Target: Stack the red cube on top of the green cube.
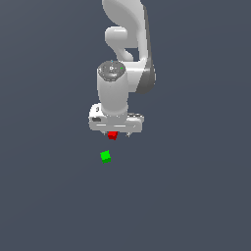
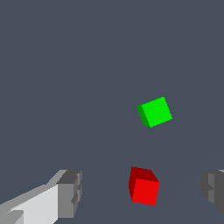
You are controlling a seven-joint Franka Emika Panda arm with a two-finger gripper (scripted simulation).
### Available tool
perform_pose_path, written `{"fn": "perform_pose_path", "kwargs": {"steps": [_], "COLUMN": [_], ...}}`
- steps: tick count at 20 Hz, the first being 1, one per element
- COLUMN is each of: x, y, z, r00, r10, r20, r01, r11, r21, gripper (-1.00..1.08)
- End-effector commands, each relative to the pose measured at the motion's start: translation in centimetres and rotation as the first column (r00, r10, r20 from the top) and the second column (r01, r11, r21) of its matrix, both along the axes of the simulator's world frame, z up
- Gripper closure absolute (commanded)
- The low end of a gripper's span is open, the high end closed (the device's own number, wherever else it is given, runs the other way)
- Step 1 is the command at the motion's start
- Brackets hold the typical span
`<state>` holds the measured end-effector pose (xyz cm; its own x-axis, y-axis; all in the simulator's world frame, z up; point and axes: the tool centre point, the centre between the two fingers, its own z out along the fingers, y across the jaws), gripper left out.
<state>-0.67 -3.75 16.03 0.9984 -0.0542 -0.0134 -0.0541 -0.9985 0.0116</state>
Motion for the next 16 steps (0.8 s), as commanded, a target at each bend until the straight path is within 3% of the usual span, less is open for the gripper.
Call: {"fn": "perform_pose_path", "kwargs": {"steps": [1, 9, 16], "x": [0.0, -1.0, -3.7], "y": [0.0, -0.5, -1.6], "z": [0.0, -0.9, -3.5], "r00": [1.0, 1.0, 0.997], "r10": [0.0, -0.02, -0.073], "r20": [0.0, 0.002, 0.006], "r01": [0.0, 0.02, 0.073], "r11": [1.0, 1.0, 0.997], "r21": [0.0, 0.001, 0.003], "gripper": [-0.92, -0.92, -0.92]}}
